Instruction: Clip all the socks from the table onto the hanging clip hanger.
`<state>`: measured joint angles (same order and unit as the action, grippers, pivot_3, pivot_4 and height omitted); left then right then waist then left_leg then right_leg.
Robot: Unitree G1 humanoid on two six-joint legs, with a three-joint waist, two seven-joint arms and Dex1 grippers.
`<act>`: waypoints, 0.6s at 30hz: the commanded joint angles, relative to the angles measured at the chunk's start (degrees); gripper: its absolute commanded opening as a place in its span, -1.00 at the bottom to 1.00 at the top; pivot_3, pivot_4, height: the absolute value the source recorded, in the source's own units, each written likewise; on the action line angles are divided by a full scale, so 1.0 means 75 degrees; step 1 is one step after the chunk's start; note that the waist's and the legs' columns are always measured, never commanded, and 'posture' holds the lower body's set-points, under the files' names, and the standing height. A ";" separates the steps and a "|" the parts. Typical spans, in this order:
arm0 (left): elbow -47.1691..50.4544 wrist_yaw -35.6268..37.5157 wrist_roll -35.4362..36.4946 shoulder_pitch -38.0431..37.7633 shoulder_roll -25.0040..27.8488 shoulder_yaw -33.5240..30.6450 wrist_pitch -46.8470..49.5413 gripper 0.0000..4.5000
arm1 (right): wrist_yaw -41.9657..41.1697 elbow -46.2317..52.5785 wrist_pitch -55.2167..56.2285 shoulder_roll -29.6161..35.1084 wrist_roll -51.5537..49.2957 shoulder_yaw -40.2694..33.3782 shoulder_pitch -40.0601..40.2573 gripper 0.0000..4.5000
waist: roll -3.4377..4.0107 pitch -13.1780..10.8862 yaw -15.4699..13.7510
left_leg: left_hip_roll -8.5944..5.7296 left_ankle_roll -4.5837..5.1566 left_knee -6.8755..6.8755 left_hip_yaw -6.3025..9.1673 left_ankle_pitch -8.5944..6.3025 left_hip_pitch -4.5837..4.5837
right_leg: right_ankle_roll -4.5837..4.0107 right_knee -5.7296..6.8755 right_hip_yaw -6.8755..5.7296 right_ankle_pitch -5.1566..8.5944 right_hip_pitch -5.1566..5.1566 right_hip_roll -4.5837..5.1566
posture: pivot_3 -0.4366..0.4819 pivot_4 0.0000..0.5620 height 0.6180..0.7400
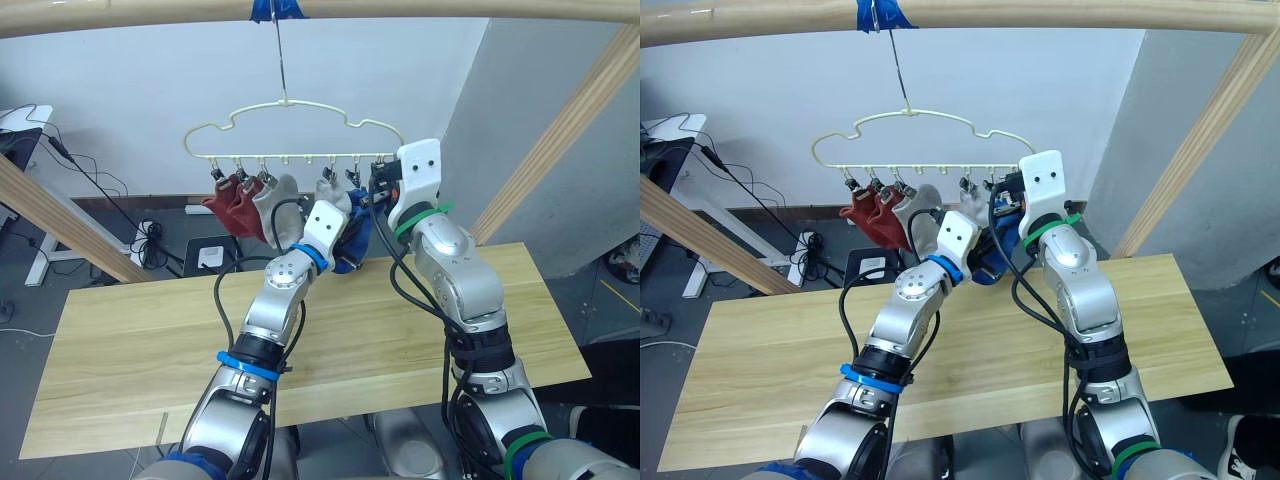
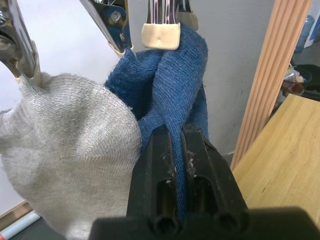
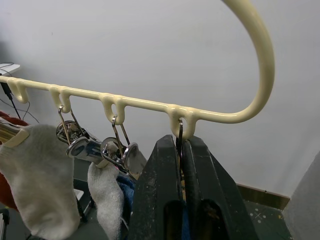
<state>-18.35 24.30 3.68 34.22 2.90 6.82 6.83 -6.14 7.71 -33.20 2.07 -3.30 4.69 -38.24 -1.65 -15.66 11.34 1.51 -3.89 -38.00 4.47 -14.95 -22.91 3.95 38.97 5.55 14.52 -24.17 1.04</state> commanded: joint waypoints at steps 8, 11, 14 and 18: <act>0.0340 -0.0115 0.0143 0.0205 -0.0151 -0.0102 -0.0013 -1.00 | 0.0084 0.0343 -0.0053 -0.0013 0.0044 -0.0013 -0.0115 -0.29 | 0.0000 0.0000 -0.0001 | 0.0000 0.0000 0.0000 0.0000 0.0000 0.0000 | 0.0000 0.0000 0.0000 0.0000 0.0000 0.0000 | -0.54 -0.31 1.00; 0.0332 -0.0115 0.0166 0.0214 -0.0172 -0.0114 -0.0037 -1.00 | 0.0100 0.0401 -0.0088 -0.0020 0.0034 -0.0019 -0.0103 0.21 | 0.0000 0.0000 -0.0001 | 0.0000 0.0000 0.0000 0.0000 0.0000 0.0000 | 0.0000 0.0000 0.0000 0.0000 0.0000 0.0000 | -0.53 -0.31 1.00; 0.0470 0.0044 0.0179 0.0123 -0.0085 -0.0043 -0.0055 -1.00 | 0.0040 0.0620 -0.0152 0.0015 -0.0043 -0.0054 -0.0029 0.70 | 0.0000 0.0000 -0.0001 | 0.0000 0.0000 0.0000 0.0000 0.0000 0.0000 | 0.0000 0.0000 0.0000 0.0000 0.0000 0.0000 | -0.53 -0.31 1.00; 0.0871 0.0966 0.0193 -0.0225 0.0428 0.0326 -0.0016 -0.52 | -0.0368 0.1294 -0.0431 0.0321 -0.0279 -0.0123 0.0289 1.00 | 0.0000 0.0000 -0.0004 | 0.0000 0.0000 0.0002 0.0000 0.0000 -0.0001 | 0.0000 -0.0001 -0.0001 0.0000 0.0000 0.0000 | -0.52 -0.31 1.00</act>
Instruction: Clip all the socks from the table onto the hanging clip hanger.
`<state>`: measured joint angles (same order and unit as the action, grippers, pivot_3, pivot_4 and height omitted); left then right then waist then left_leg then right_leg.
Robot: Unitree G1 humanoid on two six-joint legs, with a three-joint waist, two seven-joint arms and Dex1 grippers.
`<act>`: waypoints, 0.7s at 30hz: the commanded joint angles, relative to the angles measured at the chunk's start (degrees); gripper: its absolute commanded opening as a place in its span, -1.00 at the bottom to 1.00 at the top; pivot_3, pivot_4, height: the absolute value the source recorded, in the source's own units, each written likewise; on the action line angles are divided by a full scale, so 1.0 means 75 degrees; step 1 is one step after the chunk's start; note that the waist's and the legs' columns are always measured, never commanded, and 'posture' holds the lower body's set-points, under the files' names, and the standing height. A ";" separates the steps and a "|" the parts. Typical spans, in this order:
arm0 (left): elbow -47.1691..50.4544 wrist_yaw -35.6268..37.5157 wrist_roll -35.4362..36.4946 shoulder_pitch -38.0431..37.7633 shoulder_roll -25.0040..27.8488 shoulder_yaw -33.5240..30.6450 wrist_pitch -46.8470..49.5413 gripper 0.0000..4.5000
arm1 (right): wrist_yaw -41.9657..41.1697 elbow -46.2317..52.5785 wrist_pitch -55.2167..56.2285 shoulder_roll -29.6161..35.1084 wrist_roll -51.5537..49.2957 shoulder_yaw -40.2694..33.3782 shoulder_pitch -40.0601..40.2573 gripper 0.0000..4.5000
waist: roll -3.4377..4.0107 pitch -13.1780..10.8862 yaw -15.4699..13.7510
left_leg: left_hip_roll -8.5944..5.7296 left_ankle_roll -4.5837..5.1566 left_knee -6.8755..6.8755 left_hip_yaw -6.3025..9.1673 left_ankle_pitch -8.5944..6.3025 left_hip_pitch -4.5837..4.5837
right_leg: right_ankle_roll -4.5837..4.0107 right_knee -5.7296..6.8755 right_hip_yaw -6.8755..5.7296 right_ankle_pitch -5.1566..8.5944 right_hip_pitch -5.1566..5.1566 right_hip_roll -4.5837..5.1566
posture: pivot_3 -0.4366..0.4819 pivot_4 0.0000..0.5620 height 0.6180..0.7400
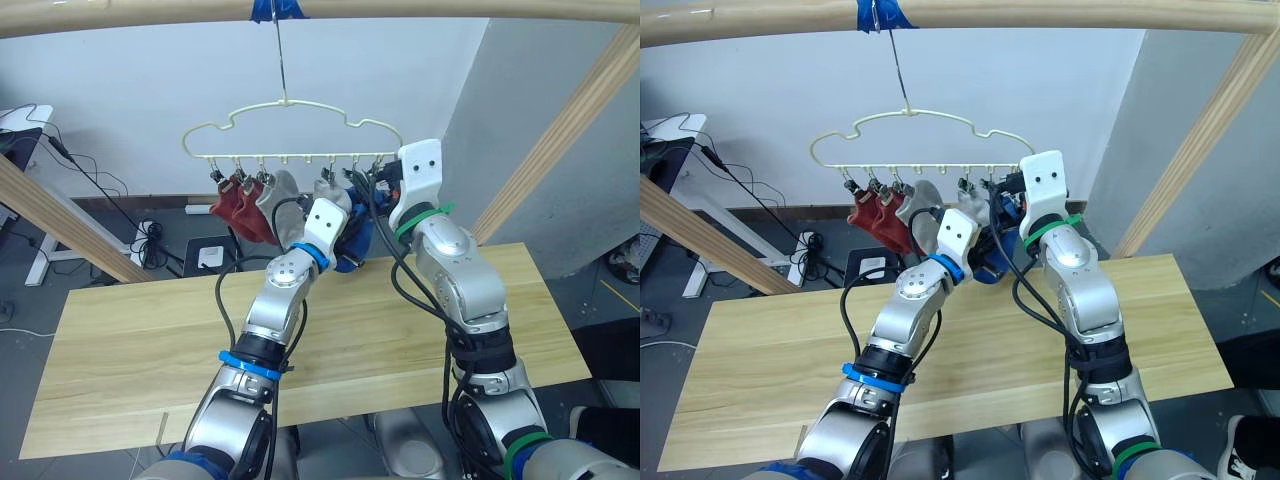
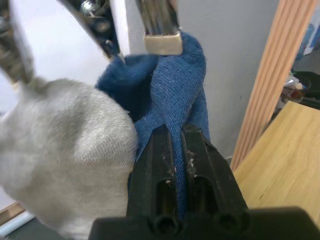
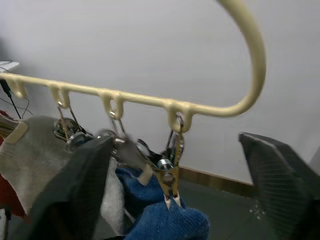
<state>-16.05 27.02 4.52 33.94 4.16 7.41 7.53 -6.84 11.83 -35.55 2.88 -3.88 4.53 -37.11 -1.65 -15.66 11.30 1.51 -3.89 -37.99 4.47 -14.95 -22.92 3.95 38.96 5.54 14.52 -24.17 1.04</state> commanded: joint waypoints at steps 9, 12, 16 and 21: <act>0.1848 0.2811 0.0516 -0.1143 0.2369 0.0147 -0.0672 0.69 | -0.2104 0.2050 -0.0612 0.1954 -0.1075 -0.0227 0.0770 1.00 | 0.0002 0.0001 -0.0005 | 0.0001 -0.0003 -0.0005 0.0000 0.0005 0.0003 | 0.0000 0.0004 0.0001 0.0000 0.0001 0.0000 | -0.52 -0.35 1.00; 0.2452 0.3398 0.1097 -0.1533 0.3182 -0.0368 -0.0347 0.99 | -0.2876 0.2274 -0.0605 0.2591 -0.1467 -0.0253 0.0778 1.00 | 0.0002 0.0002 0.0012 | 0.0004 -0.0002 -0.0004 0.0000 0.0006 0.0005 | 0.0000 0.0003 0.0001 0.0000 0.0003 -0.0001 | -0.51 -0.36 1.00; 0.2990 0.3566 0.1773 -0.2097 0.4204 -0.1386 0.0408 0.99 | -0.3726 0.2390 -0.0481 0.3343 -0.1903 -0.0295 0.0752 1.00 | 0.0003 0.0003 0.0003 | 0.0008 -0.0002 0.0002 0.0000 0.0006 0.0009 | 0.0000 0.0004 -0.0001 0.0001 0.0002 -0.0003 | -0.45 -0.40 1.00; 0.3418 0.3635 0.2541 -0.2961 0.5452 -0.2886 0.1693 0.99 | -0.4623 0.2194 -0.0115 0.4366 -0.2045 -0.0511 0.0894 1.00 | -0.0001 0.0005 -0.0037 | 0.0006 -0.0002 0.0001 0.0000 0.0006 0.0004 | 0.0001 -0.0003 -0.0002 0.0002 0.0002 0.0000 | -0.38 -0.44 1.00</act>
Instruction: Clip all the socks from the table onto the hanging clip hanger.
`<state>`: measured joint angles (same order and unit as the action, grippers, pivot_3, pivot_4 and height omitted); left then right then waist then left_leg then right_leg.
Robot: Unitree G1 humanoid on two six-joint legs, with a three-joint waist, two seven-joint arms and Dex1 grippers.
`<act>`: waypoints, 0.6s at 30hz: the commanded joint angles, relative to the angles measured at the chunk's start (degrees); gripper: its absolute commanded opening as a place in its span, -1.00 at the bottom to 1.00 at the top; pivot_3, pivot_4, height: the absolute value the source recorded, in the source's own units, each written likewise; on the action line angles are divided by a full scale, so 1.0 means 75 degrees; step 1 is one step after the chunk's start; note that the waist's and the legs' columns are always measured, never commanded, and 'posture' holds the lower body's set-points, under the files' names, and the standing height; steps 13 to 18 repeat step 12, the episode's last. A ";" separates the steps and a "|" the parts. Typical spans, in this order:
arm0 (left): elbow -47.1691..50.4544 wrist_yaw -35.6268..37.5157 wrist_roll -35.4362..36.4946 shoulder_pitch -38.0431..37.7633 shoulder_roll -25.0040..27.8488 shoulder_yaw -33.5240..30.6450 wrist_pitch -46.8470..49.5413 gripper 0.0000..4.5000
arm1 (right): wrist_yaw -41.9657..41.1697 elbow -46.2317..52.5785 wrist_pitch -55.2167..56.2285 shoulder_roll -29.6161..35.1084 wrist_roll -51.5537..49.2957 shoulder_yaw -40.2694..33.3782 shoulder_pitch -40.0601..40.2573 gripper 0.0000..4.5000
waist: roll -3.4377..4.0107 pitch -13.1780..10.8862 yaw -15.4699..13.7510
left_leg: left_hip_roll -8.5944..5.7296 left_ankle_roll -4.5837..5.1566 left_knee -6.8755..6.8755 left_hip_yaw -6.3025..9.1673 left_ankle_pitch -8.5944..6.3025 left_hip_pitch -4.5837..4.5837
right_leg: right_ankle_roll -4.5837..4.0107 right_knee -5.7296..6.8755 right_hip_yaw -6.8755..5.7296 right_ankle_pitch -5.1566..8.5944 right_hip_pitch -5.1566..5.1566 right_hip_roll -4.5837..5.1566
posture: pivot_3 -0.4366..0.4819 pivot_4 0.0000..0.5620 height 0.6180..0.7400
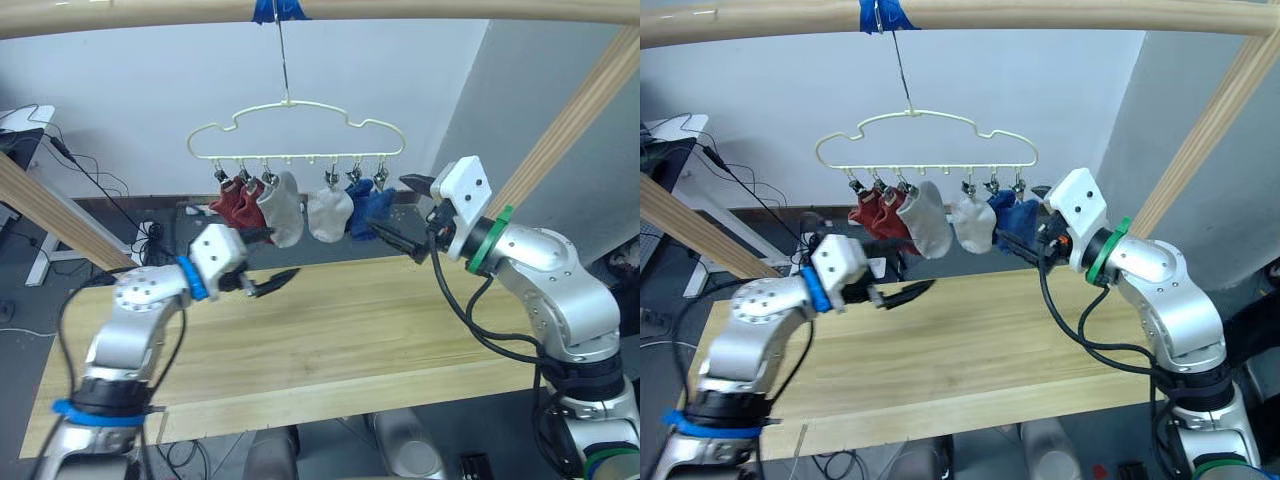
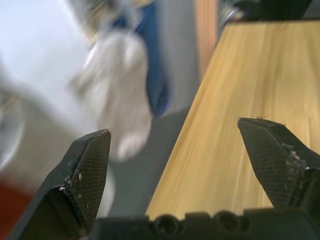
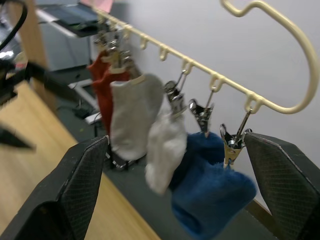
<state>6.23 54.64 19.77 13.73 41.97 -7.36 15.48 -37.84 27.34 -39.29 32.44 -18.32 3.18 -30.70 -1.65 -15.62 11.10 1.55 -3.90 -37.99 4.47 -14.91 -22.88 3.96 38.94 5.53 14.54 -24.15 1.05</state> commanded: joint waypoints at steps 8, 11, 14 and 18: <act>0.0417 -0.0488 0.0406 -0.1431 0.1355 -0.2443 0.1389 0.99 | -0.1708 -0.0597 0.1581 0.1793 -0.0110 -0.0857 0.0807 1.00 | -0.0020 0.0075 -0.0220 | 0.0002 0.0001 0.0003 -0.0002 -0.0001 0.0000 | -0.0002 -0.0003 -0.0004 0.0001 -0.0003 0.0000 | -0.26 -0.52 1.00; 0.0396 -0.0562 0.0469 -0.1469 0.1359 -0.2555 0.1530 0.99 | -0.1757 -0.0773 0.1866 0.1854 -0.0094 -0.0926 0.0919 1.00 | -0.0022 0.0155 -0.0305 | 0.0003 0.0000 0.0001 -0.0003 0.0000 0.0003 | -0.0003 0.0001 -0.0004 0.0001 -0.0001 -0.0001 | -0.26 -0.54 1.00; 0.0360 -0.0620 0.0512 -0.1444 0.1333 -0.2603 0.1608 0.99 | -0.1762 -0.0821 0.1946 0.1866 -0.0081 -0.0935 0.0941 1.00 | -0.0022 0.0155 -0.0305 | 0.0002 0.0000 -0.0002 -0.0004 0.0000 0.0004 | -0.0003 0.0001 -0.0003 0.0001 0.0000 -0.0001 | -0.26 -0.54 1.00; 0.0360 -0.0620 0.0512 -0.1444 0.1333 -0.2603 0.1608 0.99 | -0.1762 -0.0821 0.1946 0.1866 -0.0081 -0.0935 0.0941 1.00 | -0.0022 0.0155 -0.0305 | 0.0002 0.0000 -0.0002 -0.0004 0.0000 0.0004 | -0.0003 0.0001 -0.0003 0.0001 0.0000 -0.0001 | -0.26 -0.54 1.00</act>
